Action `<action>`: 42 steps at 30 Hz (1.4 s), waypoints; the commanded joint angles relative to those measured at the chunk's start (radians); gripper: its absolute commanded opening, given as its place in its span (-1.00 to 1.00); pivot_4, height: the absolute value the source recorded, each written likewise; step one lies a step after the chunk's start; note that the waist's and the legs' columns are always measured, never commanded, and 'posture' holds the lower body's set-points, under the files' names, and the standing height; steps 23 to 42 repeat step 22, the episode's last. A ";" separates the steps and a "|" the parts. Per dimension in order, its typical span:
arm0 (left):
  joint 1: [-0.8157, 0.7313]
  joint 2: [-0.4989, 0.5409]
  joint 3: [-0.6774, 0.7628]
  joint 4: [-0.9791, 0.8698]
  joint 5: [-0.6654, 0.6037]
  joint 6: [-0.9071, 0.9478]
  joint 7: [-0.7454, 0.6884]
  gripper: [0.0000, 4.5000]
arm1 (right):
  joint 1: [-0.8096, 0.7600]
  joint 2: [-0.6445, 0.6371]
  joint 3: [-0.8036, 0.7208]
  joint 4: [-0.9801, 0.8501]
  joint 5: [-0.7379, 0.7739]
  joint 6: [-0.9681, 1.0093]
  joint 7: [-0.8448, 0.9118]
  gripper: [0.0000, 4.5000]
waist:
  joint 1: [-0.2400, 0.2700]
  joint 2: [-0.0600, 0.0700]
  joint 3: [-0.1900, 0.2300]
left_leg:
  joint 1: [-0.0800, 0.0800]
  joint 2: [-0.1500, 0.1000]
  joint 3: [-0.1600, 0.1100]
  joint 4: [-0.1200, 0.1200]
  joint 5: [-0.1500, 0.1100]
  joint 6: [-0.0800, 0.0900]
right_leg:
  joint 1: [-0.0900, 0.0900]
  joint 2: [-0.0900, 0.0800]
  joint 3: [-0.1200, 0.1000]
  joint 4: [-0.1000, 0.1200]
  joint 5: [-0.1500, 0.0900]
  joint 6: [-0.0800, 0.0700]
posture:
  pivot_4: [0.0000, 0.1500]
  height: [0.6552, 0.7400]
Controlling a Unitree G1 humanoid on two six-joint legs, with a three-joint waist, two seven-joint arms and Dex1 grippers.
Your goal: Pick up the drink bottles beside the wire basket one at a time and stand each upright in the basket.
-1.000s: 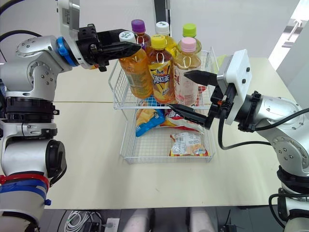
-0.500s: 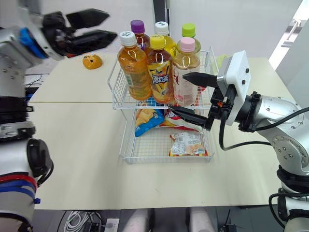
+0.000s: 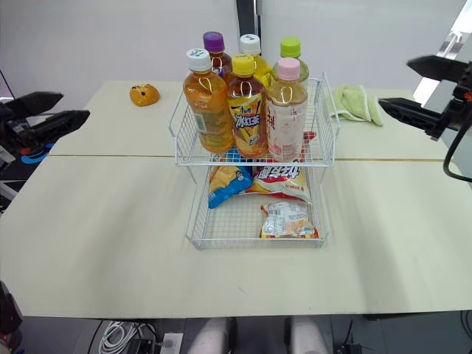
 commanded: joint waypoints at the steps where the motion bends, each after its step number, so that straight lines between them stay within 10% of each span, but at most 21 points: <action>1: 0.086 -0.004 0.045 -0.063 -0.010 -0.034 0.018 0.97 | 0.007 -0.039 0.026 0.096 -0.074 -0.088 0.095 1.00 | 0.000 0.001 0.000 | 0.000 0.000 0.000 0.000 0.000 0.000 | 0.000 0.000 0.000 0.000 0.000 0.000 | 1.00 1.00; 11: 0.425 -0.156 -0.056 -0.188 0.156 -0.245 0.176 0.97 | 0.149 0.087 0.080 0.331 -0.194 -0.278 0.158 1.00 | 0.002 0.003 0.000 | 0.001 0.001 0.001 0.000 0.000 0.000 | 0.000 -0.001 0.002 0.000 0.000 0.000 | 1.00 1.00; 42: 0.339 -0.187 -0.125 -0.195 0.141 -0.241 0.186 0.97 | 0.213 0.119 0.052 0.319 -0.192 -0.270 0.142 1.00 | 0.005 0.003 -0.001 | 0.001 0.000 0.001 0.000 0.000 0.000 | 0.001 -0.001 0.001 0.000 0.000 0.000 | 1.00 1.00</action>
